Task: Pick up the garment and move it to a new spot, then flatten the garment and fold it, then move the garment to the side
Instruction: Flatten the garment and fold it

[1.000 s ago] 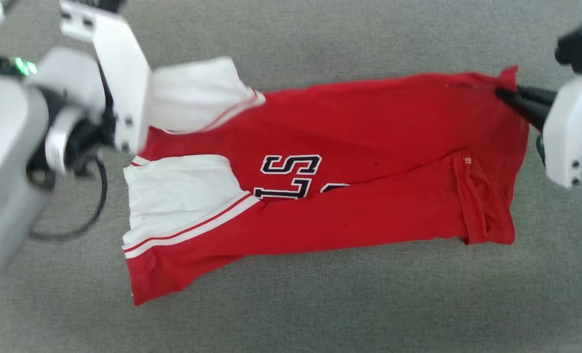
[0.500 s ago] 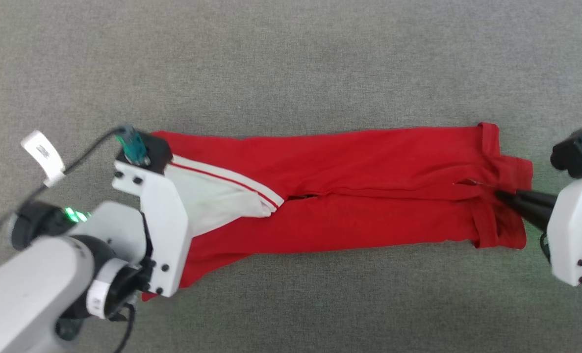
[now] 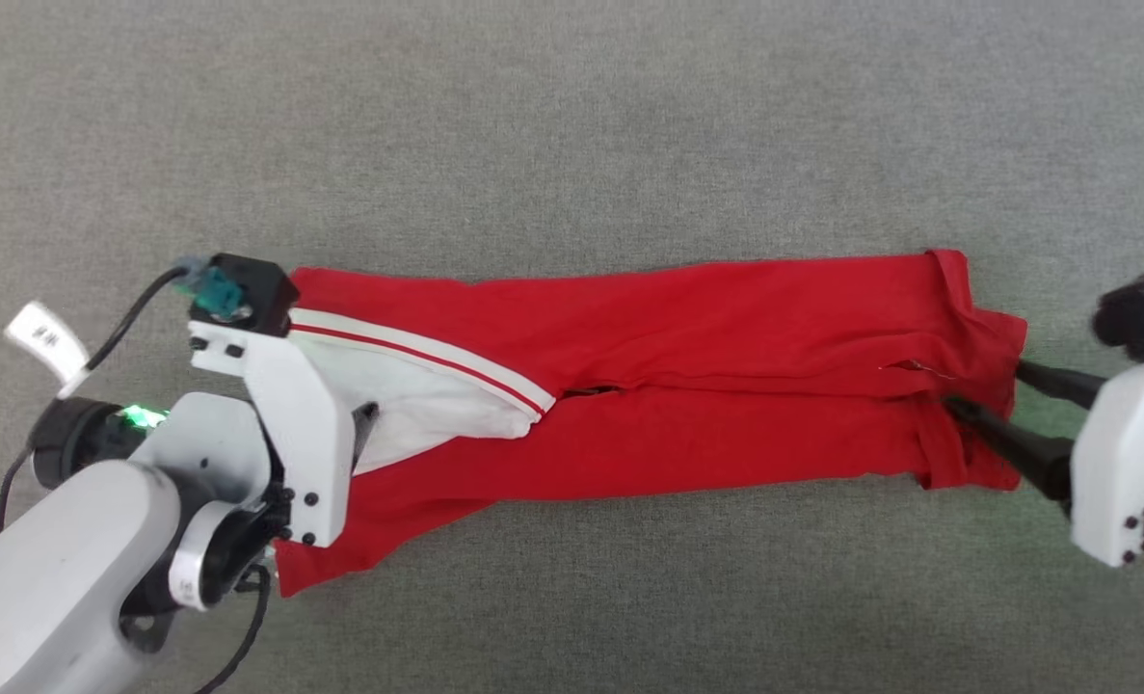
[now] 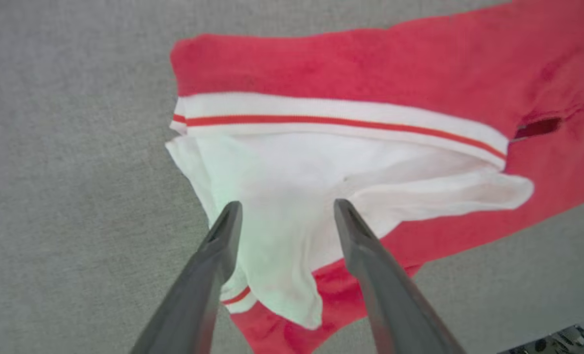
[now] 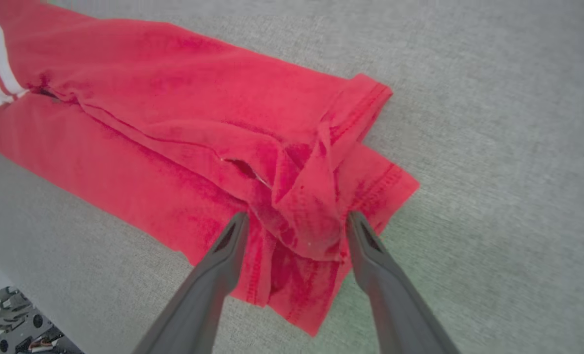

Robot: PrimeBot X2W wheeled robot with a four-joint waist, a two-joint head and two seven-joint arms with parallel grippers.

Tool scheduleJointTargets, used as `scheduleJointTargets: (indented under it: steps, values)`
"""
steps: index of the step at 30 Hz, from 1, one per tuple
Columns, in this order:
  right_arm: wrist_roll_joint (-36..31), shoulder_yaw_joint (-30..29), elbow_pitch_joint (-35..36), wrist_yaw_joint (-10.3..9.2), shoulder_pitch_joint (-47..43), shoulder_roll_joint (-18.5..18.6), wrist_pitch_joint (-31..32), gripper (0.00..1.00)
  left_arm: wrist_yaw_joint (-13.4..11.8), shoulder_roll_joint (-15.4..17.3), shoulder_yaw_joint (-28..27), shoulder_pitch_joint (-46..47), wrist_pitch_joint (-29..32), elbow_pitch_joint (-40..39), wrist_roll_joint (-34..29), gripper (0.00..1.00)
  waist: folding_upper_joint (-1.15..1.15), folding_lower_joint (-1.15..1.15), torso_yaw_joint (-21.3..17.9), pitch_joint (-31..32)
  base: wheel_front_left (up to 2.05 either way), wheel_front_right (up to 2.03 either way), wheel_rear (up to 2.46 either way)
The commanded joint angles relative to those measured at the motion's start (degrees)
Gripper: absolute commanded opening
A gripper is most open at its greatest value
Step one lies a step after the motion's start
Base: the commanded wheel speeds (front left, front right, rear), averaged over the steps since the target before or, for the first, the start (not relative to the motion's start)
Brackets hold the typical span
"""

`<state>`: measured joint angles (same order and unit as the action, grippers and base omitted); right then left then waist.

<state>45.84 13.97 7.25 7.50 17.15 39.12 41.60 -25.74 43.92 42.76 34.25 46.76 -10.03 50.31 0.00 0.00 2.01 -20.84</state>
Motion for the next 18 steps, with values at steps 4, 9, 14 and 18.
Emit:
scheduleJointTargets:
  steps: [4, 9, 14, 18]
  values:
    - [-0.71, -6.38, 0.78, -0.02, -2.63, -2.1, 1.08, 1.0, 0.85, 0.71, -2.41, -3.12, -7.81, -1.45, -1.34, 1.0, 0.0, 0.0, 0.47, 0.69, 0.0, 0.0, 0.0]
    - [-1.85, -10.8, -0.12, -0.02, -3.6, -4.5, 2.65, 1.0, 1.89, 0.3, -4.2, -5.45, -16.11, -2.27, -3.08, 1.0, 0.0, 0.0, 1.41, 0.69, 0.0, 0.0, 0.0]
    - [-2.45, -12.71, -3.25, -0.01, -2.51, -6.87, 4.82, 1.0, 2.93, -1.72, -6.2, -8.68, -27.09, -1.57, -4.16, 1.0, 0.0, 0.0, 3.05, 0.31, 0.0, 0.0, 0.0]
    - [-1.44, -11.55, -7.13, -0.01, -0.5, -8.22, 5.5, 1.0, 3.79, -3.73, -7.03, -11.24, -35.16, 0.0, -5.47, 1.0, 0.0, 0.0, 4.41, -0.06, 0.0, 0.0, 0.0]
